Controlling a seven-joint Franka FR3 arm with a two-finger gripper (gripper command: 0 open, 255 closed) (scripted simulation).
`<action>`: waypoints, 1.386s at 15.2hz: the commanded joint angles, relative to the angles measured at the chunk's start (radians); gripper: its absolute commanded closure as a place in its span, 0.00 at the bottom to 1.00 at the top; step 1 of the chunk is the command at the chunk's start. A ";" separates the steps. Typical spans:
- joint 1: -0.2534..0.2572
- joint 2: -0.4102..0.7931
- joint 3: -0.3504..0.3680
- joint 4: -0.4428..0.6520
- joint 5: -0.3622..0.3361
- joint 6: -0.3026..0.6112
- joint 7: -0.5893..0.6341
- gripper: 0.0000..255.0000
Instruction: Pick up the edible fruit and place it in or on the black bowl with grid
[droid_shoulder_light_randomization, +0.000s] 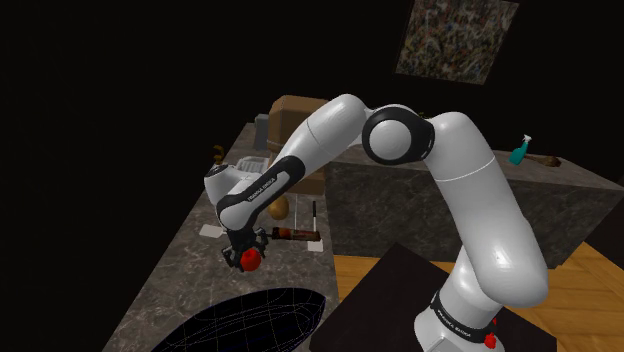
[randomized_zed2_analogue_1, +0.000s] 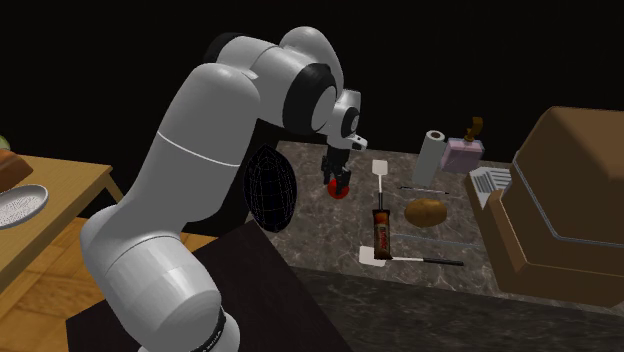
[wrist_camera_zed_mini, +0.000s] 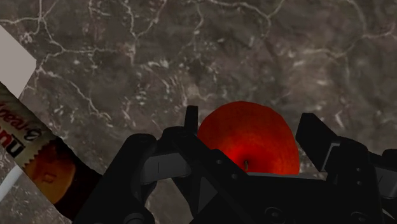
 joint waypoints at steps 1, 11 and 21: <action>0.000 0.001 0.000 0.000 0.000 0.000 0.000 1.00; -0.003 -0.020 0.003 -0.006 0.004 -0.015 -0.002 1.00; -0.013 -0.117 0.018 -0.020 0.024 -0.097 -0.015 1.00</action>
